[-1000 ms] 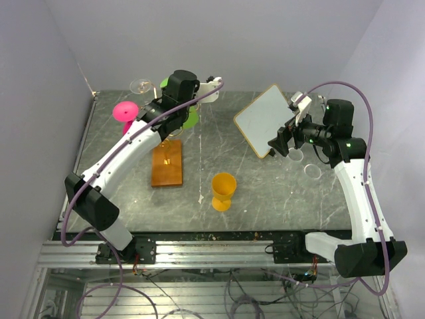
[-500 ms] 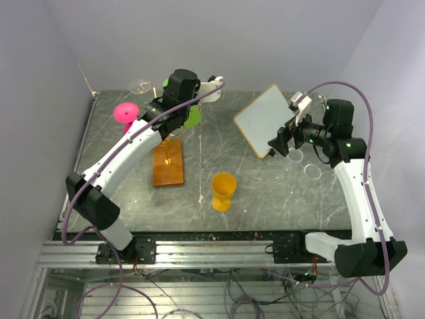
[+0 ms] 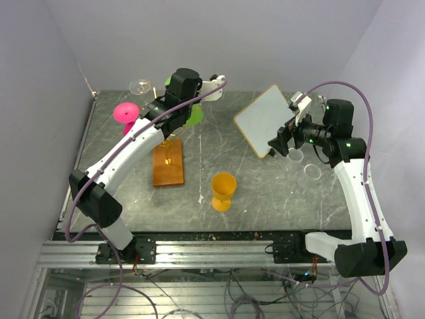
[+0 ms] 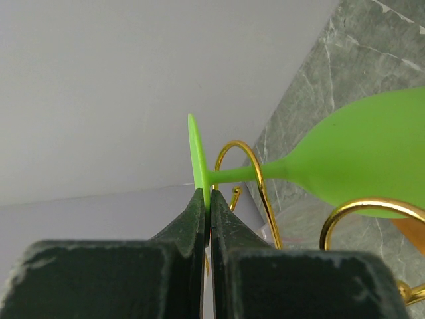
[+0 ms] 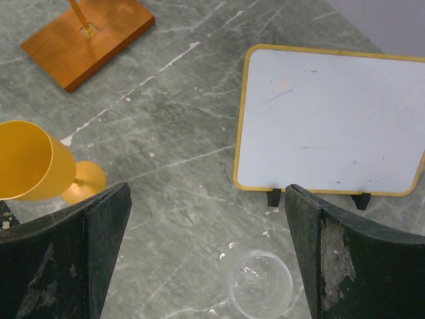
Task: Place the wine glass upside down on the wine glass rack
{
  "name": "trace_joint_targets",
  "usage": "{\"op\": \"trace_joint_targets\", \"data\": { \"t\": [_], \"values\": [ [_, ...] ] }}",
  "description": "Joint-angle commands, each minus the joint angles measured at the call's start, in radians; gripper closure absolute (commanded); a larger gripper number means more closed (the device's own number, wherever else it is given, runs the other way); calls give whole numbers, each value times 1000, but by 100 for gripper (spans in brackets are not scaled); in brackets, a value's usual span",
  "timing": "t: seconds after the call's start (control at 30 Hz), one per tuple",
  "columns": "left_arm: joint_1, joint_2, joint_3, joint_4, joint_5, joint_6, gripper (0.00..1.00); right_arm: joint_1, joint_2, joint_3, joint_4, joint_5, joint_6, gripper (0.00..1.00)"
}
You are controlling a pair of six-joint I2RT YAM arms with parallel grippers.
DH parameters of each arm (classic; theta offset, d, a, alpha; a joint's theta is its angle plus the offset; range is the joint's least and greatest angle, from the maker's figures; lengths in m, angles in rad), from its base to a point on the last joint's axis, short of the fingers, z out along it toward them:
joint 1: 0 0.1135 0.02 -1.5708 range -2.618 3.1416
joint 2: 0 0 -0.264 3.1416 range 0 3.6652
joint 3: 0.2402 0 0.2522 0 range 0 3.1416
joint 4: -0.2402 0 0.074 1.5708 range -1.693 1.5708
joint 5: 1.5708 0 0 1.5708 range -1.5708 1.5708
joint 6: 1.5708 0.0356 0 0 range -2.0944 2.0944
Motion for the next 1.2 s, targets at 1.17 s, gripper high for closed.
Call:
{"op": "trace_joint_targets", "data": {
  "t": [1.17],
  "values": [
    [17,7,-9,49,-99,-22,90,-8,5,21,19,-8,3,0]
  ]
}}
